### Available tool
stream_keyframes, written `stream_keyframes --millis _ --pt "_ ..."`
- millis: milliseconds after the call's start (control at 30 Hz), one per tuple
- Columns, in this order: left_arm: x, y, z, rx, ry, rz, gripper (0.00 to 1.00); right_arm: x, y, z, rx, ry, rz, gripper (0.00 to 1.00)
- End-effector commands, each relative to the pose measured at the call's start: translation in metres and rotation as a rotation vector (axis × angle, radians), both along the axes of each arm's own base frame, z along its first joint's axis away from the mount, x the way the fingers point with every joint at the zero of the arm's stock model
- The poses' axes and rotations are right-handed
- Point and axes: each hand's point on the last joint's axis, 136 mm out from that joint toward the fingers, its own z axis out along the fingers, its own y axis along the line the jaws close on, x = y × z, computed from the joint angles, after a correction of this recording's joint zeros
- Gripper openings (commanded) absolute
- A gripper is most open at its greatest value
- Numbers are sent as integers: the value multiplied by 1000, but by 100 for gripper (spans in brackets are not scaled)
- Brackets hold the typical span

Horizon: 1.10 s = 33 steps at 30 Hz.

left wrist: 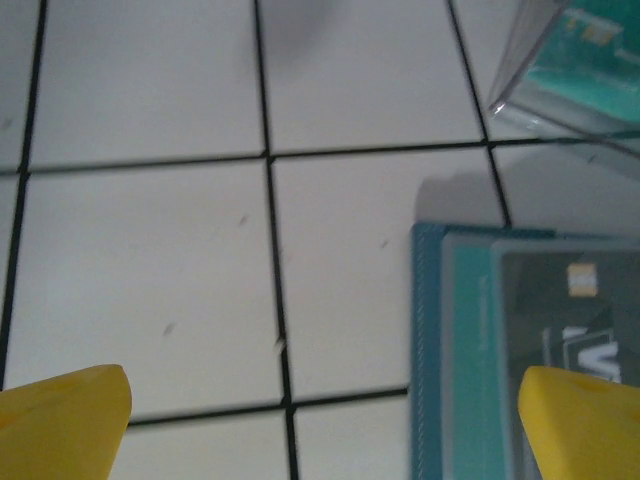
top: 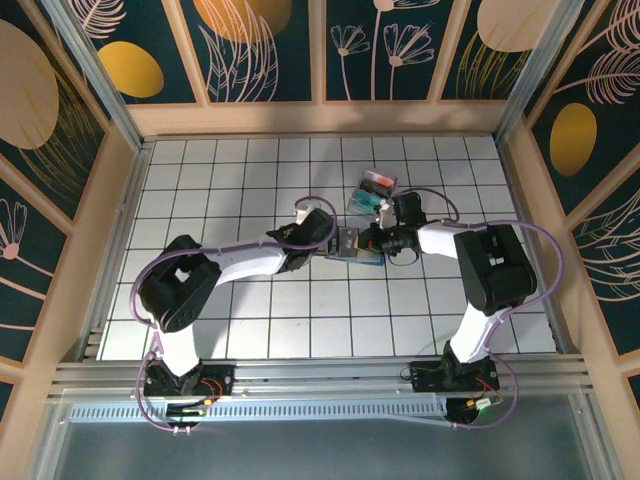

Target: Take the credit cards out of the card holder

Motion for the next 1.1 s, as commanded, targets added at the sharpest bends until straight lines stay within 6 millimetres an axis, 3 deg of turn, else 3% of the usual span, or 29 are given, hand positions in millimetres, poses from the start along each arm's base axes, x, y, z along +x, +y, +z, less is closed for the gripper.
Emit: stream_keyframes --millis 0,333,633,1067 --pt "16 -11 -2 125 -61 -105 99 -1 -4 -5 -18 20 8 3" --pt "34 -22 -30 239 -21 -194 99 2 -3 -3 -9 20 -4 4" --pt "24 -1 -56 301 46 -169 99 3 -3 -1 33 17 -32 8" --pt "14 7 -59 287 66 -149 99 0 -7 -3 66 31 -69 13"
